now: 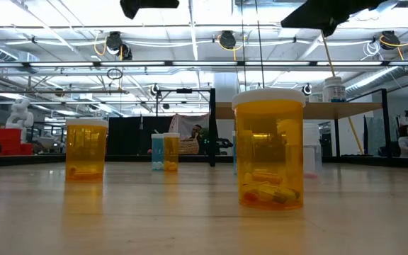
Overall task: Pick and place medicine bottles onto shelf by color
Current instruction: Put the bottom large orange pill bottle on the shelf
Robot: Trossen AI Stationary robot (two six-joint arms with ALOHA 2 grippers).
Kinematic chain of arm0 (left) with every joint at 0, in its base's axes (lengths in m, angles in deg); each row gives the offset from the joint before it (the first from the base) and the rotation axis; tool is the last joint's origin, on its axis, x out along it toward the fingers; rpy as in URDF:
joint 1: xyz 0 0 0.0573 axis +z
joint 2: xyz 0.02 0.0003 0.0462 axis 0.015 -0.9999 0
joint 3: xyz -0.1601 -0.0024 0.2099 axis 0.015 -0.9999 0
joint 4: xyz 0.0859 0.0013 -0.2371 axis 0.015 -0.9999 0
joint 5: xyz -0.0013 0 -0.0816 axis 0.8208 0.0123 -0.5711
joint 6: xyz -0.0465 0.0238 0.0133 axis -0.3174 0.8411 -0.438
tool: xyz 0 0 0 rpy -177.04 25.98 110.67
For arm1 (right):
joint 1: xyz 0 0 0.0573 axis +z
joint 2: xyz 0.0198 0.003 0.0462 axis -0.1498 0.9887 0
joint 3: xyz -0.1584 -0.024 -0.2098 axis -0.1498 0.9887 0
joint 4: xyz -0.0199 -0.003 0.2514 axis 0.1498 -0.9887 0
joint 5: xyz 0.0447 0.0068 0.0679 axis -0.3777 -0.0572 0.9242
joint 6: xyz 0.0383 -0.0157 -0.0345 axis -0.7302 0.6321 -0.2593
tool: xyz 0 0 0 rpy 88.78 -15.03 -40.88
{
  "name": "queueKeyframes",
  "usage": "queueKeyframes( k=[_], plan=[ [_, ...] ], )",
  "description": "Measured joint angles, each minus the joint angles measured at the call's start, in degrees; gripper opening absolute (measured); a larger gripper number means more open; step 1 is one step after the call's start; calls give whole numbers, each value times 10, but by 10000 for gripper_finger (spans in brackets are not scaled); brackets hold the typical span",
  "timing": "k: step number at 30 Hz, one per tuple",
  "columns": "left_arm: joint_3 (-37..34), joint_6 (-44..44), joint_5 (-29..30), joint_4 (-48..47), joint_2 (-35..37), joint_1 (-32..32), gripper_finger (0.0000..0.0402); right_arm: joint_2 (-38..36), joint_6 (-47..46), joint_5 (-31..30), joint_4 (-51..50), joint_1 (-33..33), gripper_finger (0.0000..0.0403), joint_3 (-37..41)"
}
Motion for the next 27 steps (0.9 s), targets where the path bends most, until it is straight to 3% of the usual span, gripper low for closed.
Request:
queueKeyframes(
  k=[7,16,27],
  plan=[
    [-2,-35,-1,-59,-23,-71,165,-7,10,6,9,0,0,0],
    [-1,-81,0,-43,-69,-140,215,-8,-1,6,7,1,0,0],
    [-1,-53,8,70,-148,-148,294,-8,44,6,11,1,0,0]
  ],
)
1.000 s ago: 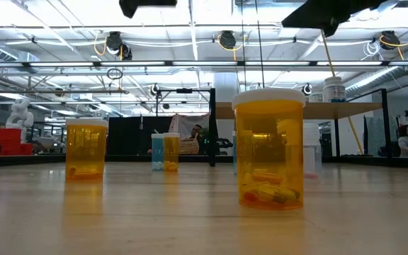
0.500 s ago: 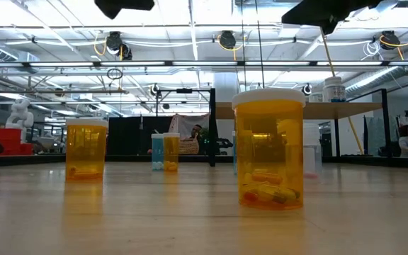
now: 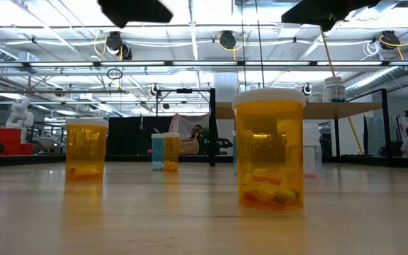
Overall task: Pick and place medicine bottles onto shelf by color
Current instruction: Put the bottom large orange pill bottle on the shelf
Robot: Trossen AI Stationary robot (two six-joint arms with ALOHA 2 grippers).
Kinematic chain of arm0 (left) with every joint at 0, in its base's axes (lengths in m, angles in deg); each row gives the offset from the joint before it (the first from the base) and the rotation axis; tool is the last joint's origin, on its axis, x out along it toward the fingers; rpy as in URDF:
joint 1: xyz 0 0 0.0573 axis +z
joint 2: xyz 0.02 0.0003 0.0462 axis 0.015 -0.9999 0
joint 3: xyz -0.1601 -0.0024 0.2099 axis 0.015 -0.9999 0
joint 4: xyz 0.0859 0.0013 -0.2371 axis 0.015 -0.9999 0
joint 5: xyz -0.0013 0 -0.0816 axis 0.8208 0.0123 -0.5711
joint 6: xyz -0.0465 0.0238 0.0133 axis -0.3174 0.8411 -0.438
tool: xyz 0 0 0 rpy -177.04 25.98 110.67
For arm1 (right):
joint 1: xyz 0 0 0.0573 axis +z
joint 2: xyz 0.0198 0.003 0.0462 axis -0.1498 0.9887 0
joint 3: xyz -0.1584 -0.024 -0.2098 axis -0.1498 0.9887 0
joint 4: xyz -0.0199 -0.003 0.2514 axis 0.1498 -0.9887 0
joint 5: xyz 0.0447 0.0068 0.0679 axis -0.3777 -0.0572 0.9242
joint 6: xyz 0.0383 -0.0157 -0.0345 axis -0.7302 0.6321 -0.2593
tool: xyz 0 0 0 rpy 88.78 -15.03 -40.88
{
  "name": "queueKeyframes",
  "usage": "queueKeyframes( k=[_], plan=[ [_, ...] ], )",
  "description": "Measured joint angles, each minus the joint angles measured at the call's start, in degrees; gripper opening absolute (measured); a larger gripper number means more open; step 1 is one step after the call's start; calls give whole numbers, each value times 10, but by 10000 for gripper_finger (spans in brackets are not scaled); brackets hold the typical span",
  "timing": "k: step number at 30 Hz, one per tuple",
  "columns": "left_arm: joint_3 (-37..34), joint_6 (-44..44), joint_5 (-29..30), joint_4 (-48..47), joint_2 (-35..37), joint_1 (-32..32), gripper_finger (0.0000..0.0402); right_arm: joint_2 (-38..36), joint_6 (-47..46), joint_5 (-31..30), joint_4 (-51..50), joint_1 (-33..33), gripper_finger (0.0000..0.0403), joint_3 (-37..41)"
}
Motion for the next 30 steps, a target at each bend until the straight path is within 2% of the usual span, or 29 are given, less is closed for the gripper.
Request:
queueKeyframes(
  k=[9,12,20,24,30],
  plan=[
    [1,38,-6,39,1,69,274,0,-19,0,-10,0,0,0],
    [25,54,-30,-6,2,87,263,0,-33,0,-19,0,0,0],
    [153,118,-31,-194,2,136,258,0,-47,0,-37,0,0,0],
    [185,151,-31,-218,2,161,273,0,-58,0,-37,0,0,0],
    [180,160,-31,-201,2,189,286,0,-78,0,-49,0,0,0]
  ],
)
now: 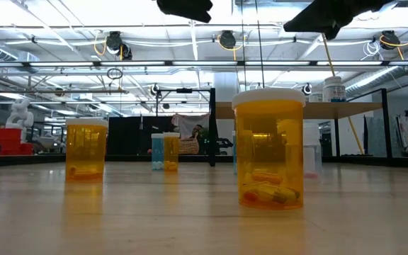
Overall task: Pick and place medicine bottles onto shelf by color
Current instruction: Put the bottom large orange pill bottle on the shelf
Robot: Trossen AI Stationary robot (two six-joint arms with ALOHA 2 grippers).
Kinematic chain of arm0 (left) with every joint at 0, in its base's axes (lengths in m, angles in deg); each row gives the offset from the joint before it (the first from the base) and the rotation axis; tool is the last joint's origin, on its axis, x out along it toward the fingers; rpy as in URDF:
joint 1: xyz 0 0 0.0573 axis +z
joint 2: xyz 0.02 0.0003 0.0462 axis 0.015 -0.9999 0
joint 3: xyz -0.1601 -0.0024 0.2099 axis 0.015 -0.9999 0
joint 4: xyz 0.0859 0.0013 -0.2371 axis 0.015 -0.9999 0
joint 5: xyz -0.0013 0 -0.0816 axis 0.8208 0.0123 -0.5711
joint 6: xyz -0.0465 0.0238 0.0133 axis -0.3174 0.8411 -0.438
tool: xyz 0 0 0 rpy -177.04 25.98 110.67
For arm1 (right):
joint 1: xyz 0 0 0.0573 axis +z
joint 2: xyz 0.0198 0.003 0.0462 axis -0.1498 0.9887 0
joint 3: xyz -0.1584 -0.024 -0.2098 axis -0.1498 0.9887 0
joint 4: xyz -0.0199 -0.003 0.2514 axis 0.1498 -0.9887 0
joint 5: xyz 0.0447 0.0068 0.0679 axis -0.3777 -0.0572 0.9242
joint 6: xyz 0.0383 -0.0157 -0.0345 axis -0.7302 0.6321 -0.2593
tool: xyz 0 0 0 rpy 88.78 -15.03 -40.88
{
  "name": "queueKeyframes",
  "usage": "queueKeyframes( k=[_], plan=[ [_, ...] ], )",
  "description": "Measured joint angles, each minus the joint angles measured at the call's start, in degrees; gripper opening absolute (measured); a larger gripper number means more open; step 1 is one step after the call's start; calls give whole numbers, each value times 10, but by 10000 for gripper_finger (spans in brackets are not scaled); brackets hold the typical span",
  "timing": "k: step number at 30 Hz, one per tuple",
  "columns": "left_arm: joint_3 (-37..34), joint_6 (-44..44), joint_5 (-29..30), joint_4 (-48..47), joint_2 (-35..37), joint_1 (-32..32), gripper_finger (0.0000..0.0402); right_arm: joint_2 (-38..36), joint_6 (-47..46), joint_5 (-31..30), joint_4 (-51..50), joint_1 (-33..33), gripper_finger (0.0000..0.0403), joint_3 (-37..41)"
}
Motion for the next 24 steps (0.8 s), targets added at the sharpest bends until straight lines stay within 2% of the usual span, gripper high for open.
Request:
queueKeyframes(
  k=[6,14,18,24],
  plan=[
    [-24,-5,-4,24,0,3,272,0,-1,0,-8,0,0,0],
    [-54,0,-73,100,-22,8,249,0,0,0,-8,0,0,0],
    [-55,4,-102,136,-59,8,258,0,5,0,-8,0,0,0],
    [-43,15,-103,165,-110,14,287,0,16,0,-10,0,0,0]
  ],
)
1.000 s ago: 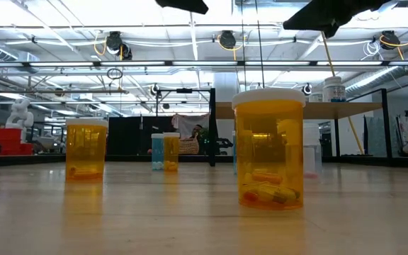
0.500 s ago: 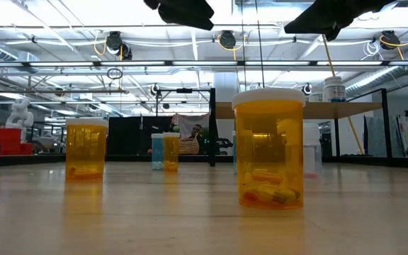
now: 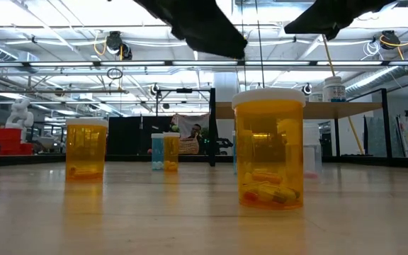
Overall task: Pick and place medicine bottles onto shelf by color
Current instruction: Put the bottom large orange pill bottle on the shelf
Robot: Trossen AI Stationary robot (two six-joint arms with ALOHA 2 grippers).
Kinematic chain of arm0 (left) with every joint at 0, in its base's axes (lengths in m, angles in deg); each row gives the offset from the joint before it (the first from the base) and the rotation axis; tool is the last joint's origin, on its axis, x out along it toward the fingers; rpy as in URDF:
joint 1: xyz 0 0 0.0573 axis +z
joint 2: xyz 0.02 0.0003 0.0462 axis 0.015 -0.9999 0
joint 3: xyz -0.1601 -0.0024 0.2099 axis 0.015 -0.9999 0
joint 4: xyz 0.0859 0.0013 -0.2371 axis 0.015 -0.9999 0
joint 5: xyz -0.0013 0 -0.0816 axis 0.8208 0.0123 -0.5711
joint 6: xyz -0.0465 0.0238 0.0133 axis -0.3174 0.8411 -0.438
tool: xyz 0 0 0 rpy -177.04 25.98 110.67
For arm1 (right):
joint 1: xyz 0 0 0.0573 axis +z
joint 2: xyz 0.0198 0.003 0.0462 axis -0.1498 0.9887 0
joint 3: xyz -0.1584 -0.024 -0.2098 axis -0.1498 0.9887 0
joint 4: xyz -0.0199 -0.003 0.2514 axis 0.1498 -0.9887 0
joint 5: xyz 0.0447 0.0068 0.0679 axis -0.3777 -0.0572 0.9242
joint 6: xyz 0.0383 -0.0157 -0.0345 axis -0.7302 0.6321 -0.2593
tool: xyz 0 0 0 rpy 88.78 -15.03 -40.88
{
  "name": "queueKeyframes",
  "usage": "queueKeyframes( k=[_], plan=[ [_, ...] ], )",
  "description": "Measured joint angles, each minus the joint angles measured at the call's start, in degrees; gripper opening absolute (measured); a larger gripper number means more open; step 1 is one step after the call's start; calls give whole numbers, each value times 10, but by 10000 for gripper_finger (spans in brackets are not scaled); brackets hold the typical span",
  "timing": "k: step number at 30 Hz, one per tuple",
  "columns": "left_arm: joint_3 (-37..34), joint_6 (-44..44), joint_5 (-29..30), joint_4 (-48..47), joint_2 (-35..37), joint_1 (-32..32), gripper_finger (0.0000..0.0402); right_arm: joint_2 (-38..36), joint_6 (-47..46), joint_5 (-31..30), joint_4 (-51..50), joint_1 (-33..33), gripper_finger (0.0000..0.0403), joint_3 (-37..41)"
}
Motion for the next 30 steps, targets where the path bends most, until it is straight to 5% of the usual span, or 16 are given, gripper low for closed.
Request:
queueKeyframes(
  k=[19,30],
  plan=[
    [5,-82,-2,-40,-13,-82,274,0,14,0,-11,0,0,0],
    [6,-113,39,-7,-26,-163,305,0,1,0,-8,0,0,0]
  ],
)
